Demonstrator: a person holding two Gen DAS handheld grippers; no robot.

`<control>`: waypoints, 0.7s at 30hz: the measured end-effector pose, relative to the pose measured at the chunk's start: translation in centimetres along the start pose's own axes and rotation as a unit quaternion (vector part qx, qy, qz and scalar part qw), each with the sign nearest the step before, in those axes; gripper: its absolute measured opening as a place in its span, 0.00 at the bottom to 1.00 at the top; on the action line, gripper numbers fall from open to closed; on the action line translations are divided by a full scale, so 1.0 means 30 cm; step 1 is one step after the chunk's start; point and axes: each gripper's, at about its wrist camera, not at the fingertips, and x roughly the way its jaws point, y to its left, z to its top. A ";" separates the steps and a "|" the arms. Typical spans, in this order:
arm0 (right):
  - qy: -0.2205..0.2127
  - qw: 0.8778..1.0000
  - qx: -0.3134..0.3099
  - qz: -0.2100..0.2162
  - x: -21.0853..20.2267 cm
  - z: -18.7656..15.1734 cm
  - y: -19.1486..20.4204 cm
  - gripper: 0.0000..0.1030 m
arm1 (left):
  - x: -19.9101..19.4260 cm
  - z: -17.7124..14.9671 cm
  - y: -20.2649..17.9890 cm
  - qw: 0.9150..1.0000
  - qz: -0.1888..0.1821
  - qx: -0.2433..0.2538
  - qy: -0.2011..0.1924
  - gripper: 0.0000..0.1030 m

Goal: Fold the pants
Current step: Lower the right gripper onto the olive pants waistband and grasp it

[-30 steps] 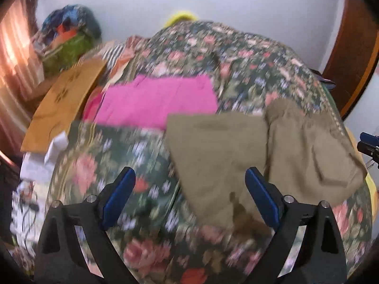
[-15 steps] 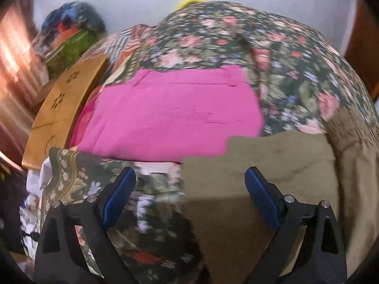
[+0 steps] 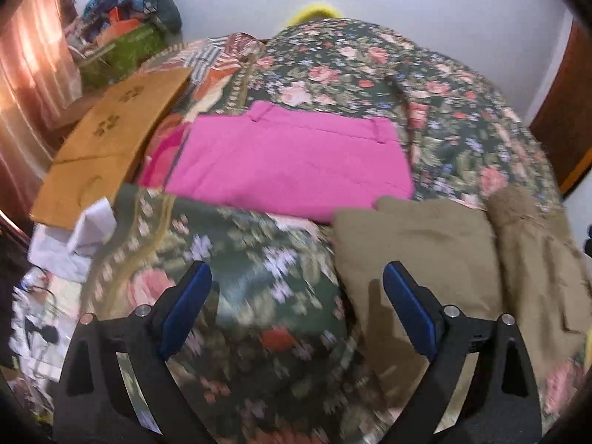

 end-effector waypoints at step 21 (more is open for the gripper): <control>0.059 0.994 0.060 0.071 0.091 -0.134 -0.031 0.70 | 0.093 -0.165 -0.105 0.987 -0.128 -0.032 0.088 0.88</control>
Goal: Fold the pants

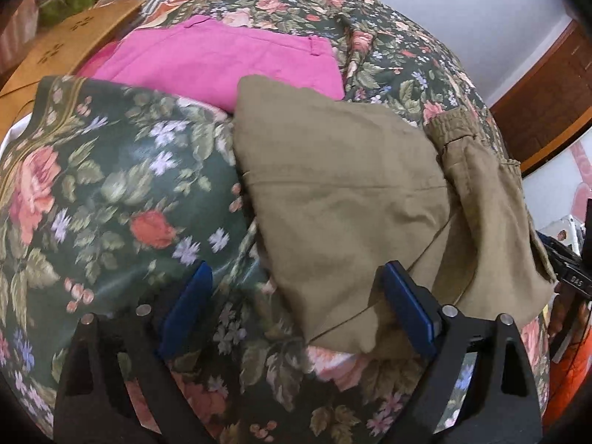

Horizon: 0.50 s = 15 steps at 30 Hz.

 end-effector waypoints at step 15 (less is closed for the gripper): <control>0.031 0.997 0.003 0.064 0.102 0.069 -0.057 0.68 | 0.099 0.130 -0.039 0.999 -0.047 0.002 0.003 0.85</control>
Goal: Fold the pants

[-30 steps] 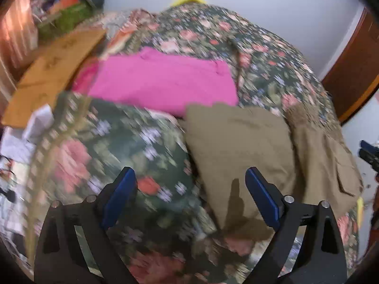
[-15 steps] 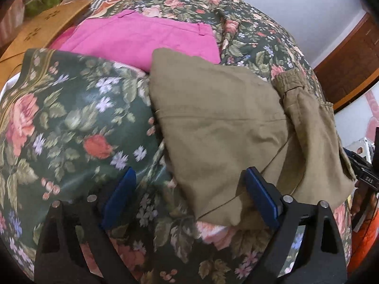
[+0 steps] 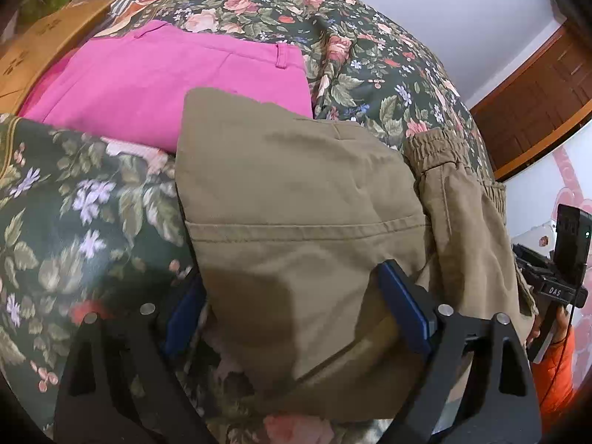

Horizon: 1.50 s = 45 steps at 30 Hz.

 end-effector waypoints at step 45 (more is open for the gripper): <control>-0.061 0.998 -0.035 -0.001 -0.190 0.001 0.129 0.11 | -0.150 -0.069 -0.141 0.997 0.014 0.070 -0.011 0.11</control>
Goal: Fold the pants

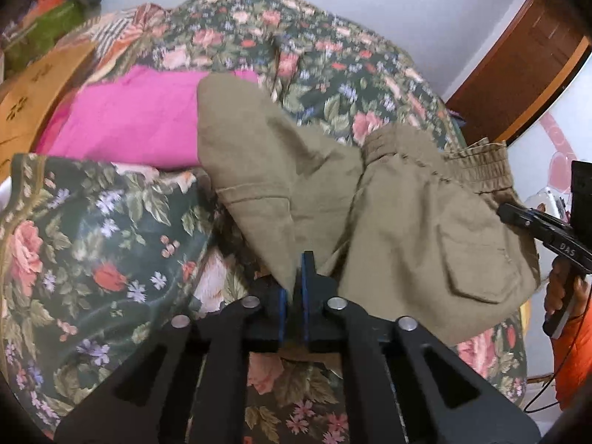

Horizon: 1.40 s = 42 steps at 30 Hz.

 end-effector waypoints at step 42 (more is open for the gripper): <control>-0.086 0.995 -0.045 0.013 -0.071 0.221 0.206 0.09 | -0.306 0.188 0.042 0.990 0.033 0.030 -0.133 0.01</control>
